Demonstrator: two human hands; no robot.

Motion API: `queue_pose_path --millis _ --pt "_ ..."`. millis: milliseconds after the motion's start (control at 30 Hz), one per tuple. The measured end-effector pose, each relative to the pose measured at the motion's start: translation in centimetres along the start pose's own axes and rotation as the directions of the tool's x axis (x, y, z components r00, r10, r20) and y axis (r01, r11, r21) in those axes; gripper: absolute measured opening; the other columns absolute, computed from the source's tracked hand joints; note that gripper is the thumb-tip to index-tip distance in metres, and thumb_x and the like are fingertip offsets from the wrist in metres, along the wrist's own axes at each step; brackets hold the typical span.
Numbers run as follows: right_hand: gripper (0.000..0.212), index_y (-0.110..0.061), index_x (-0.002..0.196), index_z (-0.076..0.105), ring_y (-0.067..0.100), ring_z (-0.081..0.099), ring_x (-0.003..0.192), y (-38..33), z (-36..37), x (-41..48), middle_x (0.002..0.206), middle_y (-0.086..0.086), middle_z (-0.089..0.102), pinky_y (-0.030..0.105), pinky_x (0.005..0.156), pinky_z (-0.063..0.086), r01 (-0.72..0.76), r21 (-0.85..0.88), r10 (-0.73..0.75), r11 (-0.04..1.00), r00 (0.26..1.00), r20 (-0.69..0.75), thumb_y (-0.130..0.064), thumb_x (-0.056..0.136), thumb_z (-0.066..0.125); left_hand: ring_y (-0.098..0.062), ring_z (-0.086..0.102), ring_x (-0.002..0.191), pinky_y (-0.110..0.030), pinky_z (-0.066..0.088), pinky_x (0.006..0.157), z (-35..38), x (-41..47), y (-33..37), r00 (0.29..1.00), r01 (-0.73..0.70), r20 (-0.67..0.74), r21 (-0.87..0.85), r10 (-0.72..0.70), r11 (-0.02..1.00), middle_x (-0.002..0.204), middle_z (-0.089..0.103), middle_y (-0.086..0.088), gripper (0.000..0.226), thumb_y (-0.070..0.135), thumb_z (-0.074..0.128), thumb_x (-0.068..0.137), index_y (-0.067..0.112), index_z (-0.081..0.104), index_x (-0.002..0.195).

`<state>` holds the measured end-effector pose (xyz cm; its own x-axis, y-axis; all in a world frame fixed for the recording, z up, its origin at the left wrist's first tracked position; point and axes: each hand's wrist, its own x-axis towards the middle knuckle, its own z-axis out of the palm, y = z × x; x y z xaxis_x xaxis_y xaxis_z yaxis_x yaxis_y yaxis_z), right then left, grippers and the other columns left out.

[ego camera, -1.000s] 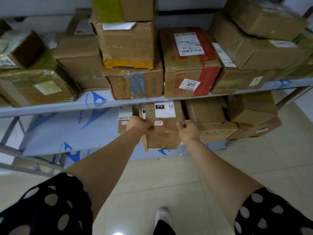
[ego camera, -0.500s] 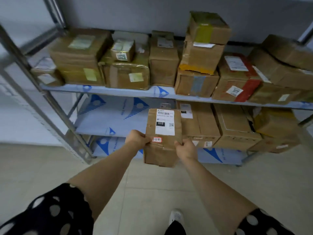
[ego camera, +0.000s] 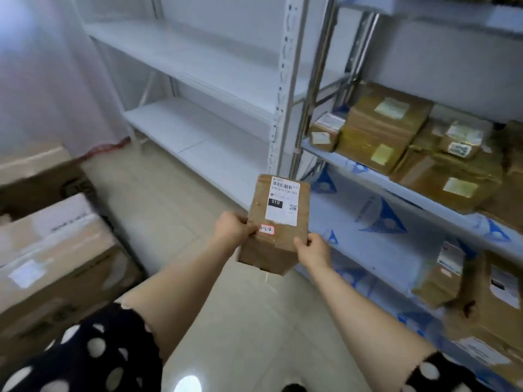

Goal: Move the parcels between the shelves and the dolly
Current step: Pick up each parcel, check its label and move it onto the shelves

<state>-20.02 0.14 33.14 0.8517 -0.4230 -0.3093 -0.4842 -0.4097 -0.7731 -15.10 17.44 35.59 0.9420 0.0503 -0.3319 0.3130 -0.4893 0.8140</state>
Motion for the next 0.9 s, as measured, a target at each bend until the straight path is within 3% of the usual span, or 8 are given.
queue_pose_path --millis 100,200,300,400,567,633,767,900 --pt "0.028 -0.002 0.113 0.060 0.031 0.060 0.105 -3.6 5.6 1.0 0.114 0.016 0.064 0.032 0.082 0.045 0.078 -0.042 -0.073 0.996 0.991 0.113 -0.020 0.092 0.056 -0.020 0.057 0.070 -0.036 0.050 0.072 -5.1 1.7 -3.1 0.990 0.090 -0.102 -0.063 -0.096 0.994 0.077 0.068 -0.010 0.020 0.024 0.077 0.077 0.013 0.066 0.065" --pt "0.029 -0.005 0.114 0.062 0.029 0.060 0.100 -6.9 11.1 2.0 0.111 0.012 0.066 0.029 0.076 0.041 0.165 -0.094 -0.140 0.982 0.964 0.226 -0.022 0.092 0.055 -0.018 0.060 0.074 -0.031 0.050 0.072 -9.9 3.1 -5.7 0.959 0.169 -0.211 -0.110 -0.189 0.979 0.077 0.068 -0.004 0.024 0.028 0.076 0.079 0.018 0.062 0.063" --pt "0.027 -0.005 0.112 0.062 0.023 0.055 0.088 -10.1 16.7 2.9 0.105 0.009 0.065 0.028 0.072 0.039 0.236 -0.090 -0.194 0.968 0.924 0.330 -0.022 0.093 0.053 -0.017 0.062 0.077 -0.023 0.048 0.064 -14.3 4.1 -8.1 0.918 0.219 -0.302 -0.154 -0.257 0.964 0.080 0.067 0.001 0.013 0.029 0.074 0.081 0.016 0.070 0.080" --pt "0.028 -0.009 0.116 0.061 0.026 0.058 0.095 -13.5 21.8 2.9 0.110 0.010 0.064 0.031 0.077 0.043 0.300 -0.086 -0.233 0.950 0.866 0.443 -0.020 0.093 0.052 -0.020 0.069 0.083 -0.038 0.055 0.083 -18.7 5.2 -10.7 0.858 0.271 -0.380 -0.235 -0.345 0.933 0.084 0.074 0.000 0.019 0.034 0.078 0.075 0.017 0.075 0.082" --pt "0.030 -0.005 0.117 0.062 0.030 0.060 0.101 -18.8 30.2 1.7 0.112 0.013 0.065 0.031 0.079 0.045 0.374 -0.081 -0.257 0.924 0.762 0.595 -0.020 0.093 0.053 -0.022 0.068 0.087 -0.041 0.054 0.086 -25.9 5.6 -14.1 0.746 0.310 -0.461 -0.399 -0.481 0.863 0.088 0.074 -0.001 0.023 0.030 0.079 0.072 0.015 0.074 0.089" --pt "0.032 -0.005 0.118 0.061 0.031 0.060 0.104 -20.5 33.2 0.3 0.115 0.013 0.064 0.033 0.084 0.047 0.389 -0.091 -0.245 0.917 0.726 0.642 -0.022 0.092 0.054 -0.018 0.066 0.088 -0.032 0.051 0.082 -28.5 4.9 -15.3 0.706 0.335 -0.504 -0.380 -0.497 0.862 0.088 0.073 0.001 0.016 0.029 0.075 0.079 0.016 0.074 0.090" --pt "0.038 -0.010 0.124 0.054 0.028 0.059 0.109 -23.5 38.7 -3.4 0.121 0.006 0.062 0.036 0.092 0.048 0.409 -0.056 -0.251 0.911 0.656 0.712 -0.022 0.089 0.058 -0.018 0.066 0.091 -0.036 0.053 0.088 -33.6 3.8 -18.6 0.650 0.348 -0.564 -0.376 -0.510 0.859 0.095 0.073 0.001 0.020 0.030 0.073 0.082 0.017 0.075 0.098" --pt "0.028 -0.011 0.118 0.060 0.021 0.061 0.099 -26.6 45.1 -7.8 0.111 0.002 0.065 0.024 0.076 0.046 0.384 0.007 -0.260 0.923 0.612 0.747 -0.015 0.090 0.057 -0.019 0.062 0.098 -0.028 0.048 0.082 -40.0 2.1 -22.5 0.599 0.382 -0.636 -0.308 -0.487 0.871 0.104 0.071 0.002 0.026 0.032 0.071 0.084 0.019 0.073 0.107"
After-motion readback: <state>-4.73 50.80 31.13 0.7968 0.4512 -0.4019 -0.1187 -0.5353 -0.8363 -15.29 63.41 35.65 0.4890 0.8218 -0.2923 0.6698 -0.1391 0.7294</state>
